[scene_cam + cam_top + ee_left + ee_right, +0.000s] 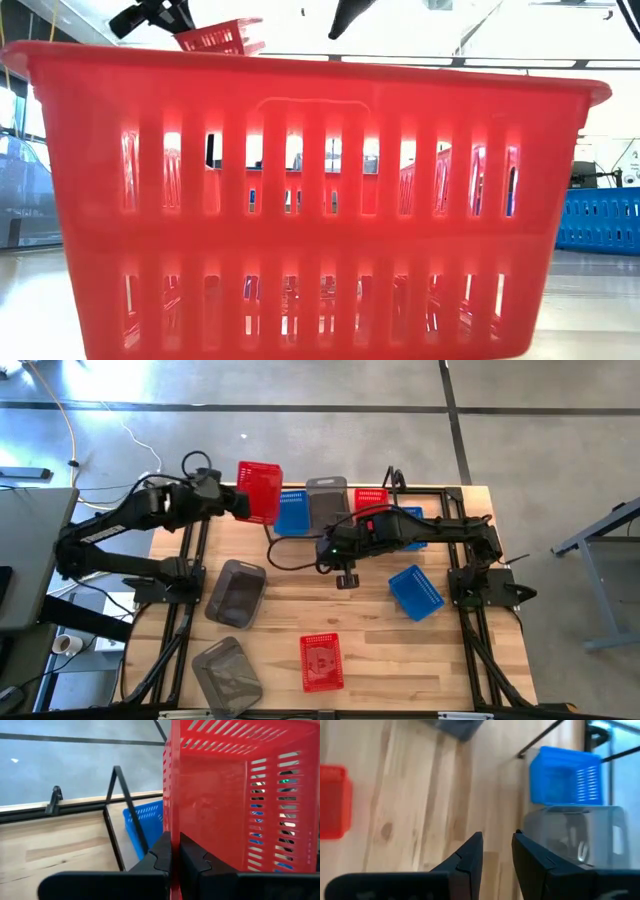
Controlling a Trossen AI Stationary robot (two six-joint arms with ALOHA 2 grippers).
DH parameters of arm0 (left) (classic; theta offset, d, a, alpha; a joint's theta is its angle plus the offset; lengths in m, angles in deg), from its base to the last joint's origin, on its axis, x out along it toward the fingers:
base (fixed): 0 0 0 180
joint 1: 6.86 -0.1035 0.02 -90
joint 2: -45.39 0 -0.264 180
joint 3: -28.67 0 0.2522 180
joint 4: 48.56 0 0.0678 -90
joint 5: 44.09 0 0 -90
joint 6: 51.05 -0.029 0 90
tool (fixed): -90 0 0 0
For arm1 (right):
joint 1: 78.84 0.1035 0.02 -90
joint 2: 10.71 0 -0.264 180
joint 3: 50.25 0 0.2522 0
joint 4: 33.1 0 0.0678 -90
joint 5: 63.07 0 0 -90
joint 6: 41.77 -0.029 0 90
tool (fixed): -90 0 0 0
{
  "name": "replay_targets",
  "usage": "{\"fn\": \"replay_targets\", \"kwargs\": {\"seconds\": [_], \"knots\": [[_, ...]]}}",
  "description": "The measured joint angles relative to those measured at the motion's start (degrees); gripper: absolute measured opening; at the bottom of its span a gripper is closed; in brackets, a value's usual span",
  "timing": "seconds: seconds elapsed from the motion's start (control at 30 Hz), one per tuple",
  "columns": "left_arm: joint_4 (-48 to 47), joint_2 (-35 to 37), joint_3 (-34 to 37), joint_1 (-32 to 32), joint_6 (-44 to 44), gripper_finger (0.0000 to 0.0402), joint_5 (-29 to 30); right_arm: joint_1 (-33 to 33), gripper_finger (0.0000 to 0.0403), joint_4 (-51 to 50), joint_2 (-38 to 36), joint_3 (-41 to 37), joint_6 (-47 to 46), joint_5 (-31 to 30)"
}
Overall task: Stack baskets on shelf by color
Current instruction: Stack the top red bin on the red bin on the shelf
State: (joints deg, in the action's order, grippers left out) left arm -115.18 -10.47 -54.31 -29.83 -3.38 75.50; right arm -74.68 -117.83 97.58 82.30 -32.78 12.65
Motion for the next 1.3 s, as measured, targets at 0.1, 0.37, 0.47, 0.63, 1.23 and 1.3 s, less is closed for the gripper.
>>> {"fn": "replay_targets", "kwargs": {"seconds": [0.1, 0.37, 0.47, 0.63, 1.23, 1.3], "knots": [[0.0, -2.4, -1.0, 3.1, 1.5, 0.0, 3.5, 0.2, 0.0091, 0.1, 0.0, 2.7, -1.9, -2.0], [0.2, -8.8, -2.5, 9.4, 3.8, 0.0, 13.5, -1.7, 0.0091, 3.9, 0.0, 10.7, -5.3, -4.8], [0.8, -10.2, -2.6, 10.5, 3.5, 0.0, 15.7, -3.2, 0.0091, 4.8, 0.0, 13.0, -7.4, -4.3], [4.2, -11.2, -2.6, 10.8, 2.1, 0.0, 18.2, -5.8, 0.0091, 6.5, -0.1, 14.7, -12.4, -4.7], [17.2, -11.3, -2.6, 8.0, -11.4, 0.0, 17.2, -7.0, 0.0091, 12.2, 1.8, 14.4, 6.2, 6.9], [17.0, -11.3, -2.6, 7.9, -10.8, 0.0, 16.9, -6.3, 0.0091, 12.2, 2.7, 14.4, 10.1, 6.8]]}}
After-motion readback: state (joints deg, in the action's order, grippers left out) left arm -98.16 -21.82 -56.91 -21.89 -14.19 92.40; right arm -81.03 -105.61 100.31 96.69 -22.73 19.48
